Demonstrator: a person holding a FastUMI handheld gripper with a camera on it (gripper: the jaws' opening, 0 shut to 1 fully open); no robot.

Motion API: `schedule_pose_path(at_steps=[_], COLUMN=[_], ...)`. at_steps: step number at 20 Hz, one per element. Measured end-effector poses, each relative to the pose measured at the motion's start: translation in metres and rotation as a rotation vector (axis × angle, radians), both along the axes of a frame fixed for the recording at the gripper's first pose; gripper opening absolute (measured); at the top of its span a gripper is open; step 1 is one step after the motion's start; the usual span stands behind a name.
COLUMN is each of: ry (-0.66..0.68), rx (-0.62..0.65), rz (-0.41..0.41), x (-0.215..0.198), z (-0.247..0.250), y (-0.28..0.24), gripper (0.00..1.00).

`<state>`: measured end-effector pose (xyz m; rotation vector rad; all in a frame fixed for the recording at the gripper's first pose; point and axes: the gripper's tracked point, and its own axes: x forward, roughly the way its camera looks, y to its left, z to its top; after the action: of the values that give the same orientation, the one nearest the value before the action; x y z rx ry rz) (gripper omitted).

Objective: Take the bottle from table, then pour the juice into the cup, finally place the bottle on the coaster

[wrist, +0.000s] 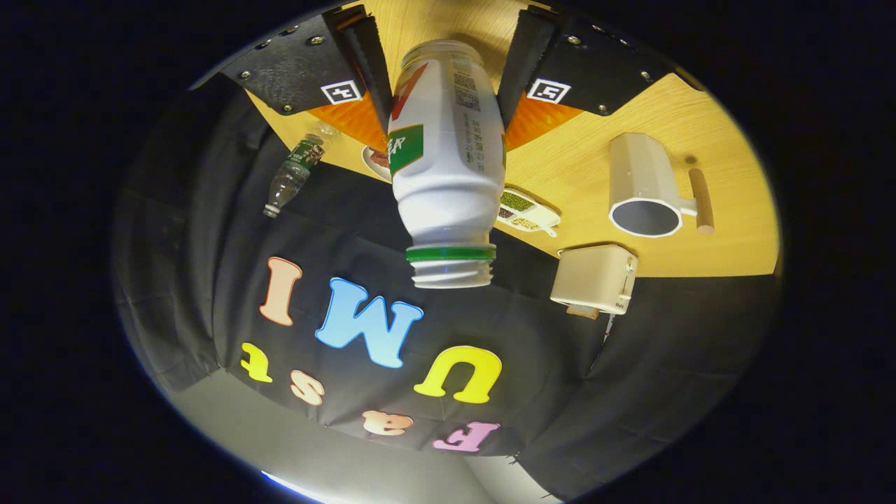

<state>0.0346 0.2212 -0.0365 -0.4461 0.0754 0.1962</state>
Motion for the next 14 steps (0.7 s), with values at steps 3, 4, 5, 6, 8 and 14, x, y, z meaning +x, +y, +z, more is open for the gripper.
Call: schedule_pose_path(at_steps=[3,4,5,6,8,14], ry=[-0.005,-0.007,-0.012,-0.015,-0.020,-0.031], rx=[-0.068,-0.091,-0.114,-0.138,-0.182,-0.314], rz=[0.020,0.028,0.034,0.040,0.052,0.070], x=[0.002,0.002,0.003,0.004,0.005,0.008], z=[0.000,0.001,0.001,0.002,0.002,0.000], y=[0.010,0.014,0.018,0.020,0.025,0.036], gripper=[0.71,0.72,0.72,0.71,0.71,0.71])
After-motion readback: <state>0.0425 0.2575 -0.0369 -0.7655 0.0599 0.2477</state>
